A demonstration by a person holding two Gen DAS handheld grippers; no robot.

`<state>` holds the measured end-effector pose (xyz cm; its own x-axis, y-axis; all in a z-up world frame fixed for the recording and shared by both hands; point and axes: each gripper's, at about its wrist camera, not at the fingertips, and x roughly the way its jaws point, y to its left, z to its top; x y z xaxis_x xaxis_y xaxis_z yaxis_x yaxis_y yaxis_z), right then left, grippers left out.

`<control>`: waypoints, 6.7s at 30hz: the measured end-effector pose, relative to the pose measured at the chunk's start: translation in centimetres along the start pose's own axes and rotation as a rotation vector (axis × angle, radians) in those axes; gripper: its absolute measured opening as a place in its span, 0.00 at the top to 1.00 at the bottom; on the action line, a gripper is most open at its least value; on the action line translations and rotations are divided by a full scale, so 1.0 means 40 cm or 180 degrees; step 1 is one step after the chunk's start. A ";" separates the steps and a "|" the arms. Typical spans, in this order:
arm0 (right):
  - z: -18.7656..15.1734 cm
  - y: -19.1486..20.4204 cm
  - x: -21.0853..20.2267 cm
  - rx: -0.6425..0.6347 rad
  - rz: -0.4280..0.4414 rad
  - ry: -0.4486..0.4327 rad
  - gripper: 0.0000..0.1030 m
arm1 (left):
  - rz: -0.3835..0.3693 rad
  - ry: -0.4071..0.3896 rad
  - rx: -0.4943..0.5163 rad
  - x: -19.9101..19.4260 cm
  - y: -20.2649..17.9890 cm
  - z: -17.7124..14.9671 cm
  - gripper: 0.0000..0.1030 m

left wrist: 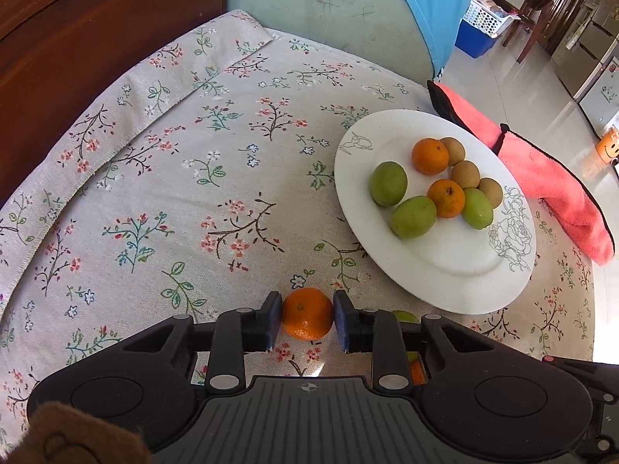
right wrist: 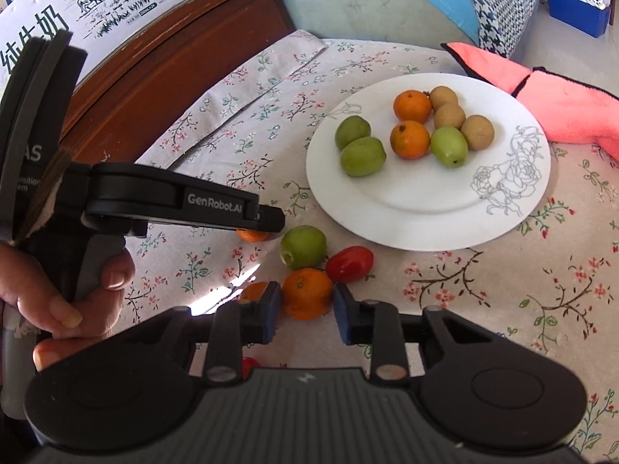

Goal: Organize fruits
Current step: 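Grasp a mandarin orange with the left tool while the right tool grasps another orange, then set both oranges on the plate, opening the right tool then the left tool, then move both open tools back to the fruit pile, then grasp a mandarin orange with the left tool while the right tool grasps a red cherry tomato, then set the orange on the plate with left tool while right tool sets the tomato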

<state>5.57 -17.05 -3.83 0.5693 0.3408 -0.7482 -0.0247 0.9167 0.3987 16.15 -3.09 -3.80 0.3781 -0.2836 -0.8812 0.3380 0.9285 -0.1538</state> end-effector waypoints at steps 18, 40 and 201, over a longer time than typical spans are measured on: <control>0.003 -0.024 -0.018 0.0209 0.0109 0.0089 0.64 | 0.0162 -0.0046 0.0128 -0.006 0.015 -0.007 0.74; 0.065 -0.042 -0.089 -0.0066 -0.0191 -0.0351 0.69 | 0.0566 -0.0538 0.0958 -0.054 -0.034 -0.028 0.75; 0.064 -0.045 -0.140 -0.0763 -0.0502 -0.0387 0.70 | -0.0047 -0.0592 0.1152 -0.141 -0.033 -0.115 0.73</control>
<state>4.51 -21.16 1.00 0.6753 0.1761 -0.7162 -0.1130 0.9843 0.1355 9.61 -1.63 -0.69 0.5092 -0.3656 -0.7791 0.6136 0.7890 0.0308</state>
